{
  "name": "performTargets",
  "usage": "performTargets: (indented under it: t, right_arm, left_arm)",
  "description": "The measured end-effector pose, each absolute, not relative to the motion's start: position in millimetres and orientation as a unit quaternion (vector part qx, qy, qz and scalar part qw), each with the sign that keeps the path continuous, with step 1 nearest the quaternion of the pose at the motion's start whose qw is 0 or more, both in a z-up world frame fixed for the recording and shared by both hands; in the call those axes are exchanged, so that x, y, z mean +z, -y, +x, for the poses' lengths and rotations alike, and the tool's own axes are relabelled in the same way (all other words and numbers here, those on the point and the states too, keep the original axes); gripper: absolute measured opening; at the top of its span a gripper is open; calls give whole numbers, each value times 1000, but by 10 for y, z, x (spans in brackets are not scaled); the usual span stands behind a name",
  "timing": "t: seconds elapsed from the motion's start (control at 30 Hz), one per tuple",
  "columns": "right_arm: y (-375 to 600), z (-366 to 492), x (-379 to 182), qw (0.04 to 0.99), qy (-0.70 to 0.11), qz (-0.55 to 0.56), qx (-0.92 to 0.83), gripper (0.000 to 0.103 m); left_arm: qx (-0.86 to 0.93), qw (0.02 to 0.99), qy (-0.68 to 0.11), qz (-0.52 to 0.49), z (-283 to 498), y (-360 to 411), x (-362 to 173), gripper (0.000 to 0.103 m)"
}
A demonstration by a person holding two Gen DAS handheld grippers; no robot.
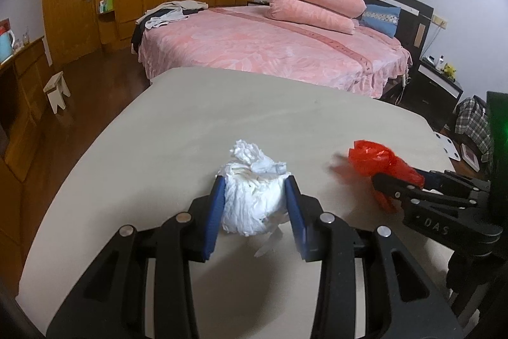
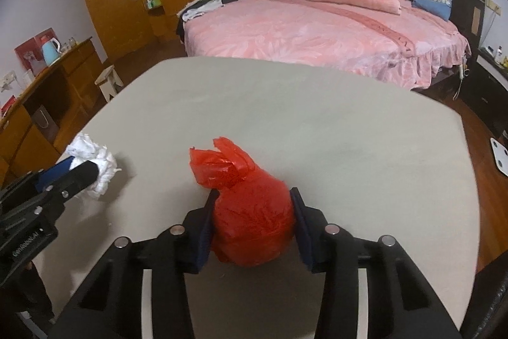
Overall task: Collect trash
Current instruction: 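Grasp the red plastic bag with the right tool and lift it, then carry the white tissue and red bag over the black bin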
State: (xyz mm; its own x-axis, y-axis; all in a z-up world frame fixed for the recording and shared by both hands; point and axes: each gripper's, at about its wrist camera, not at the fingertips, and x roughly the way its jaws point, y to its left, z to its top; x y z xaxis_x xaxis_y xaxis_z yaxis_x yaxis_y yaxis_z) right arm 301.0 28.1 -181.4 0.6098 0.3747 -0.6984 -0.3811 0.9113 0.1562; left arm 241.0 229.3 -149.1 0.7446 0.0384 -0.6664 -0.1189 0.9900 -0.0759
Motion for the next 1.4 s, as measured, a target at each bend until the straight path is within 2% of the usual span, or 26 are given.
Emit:
performTargets:
  t: [0.7, 1.4]
  right_arm:
    - [185, 2492, -984, 923, -319, 25, 216, 44]
    - [889, 1462, -414, 940, -257, 43, 221, 44]
  left_arm:
    - [21, 950, -306, -56, 1962, -1837, -809, 37]
    - [-28, 964, -261, -45, 1137, -1135, -277, 37]
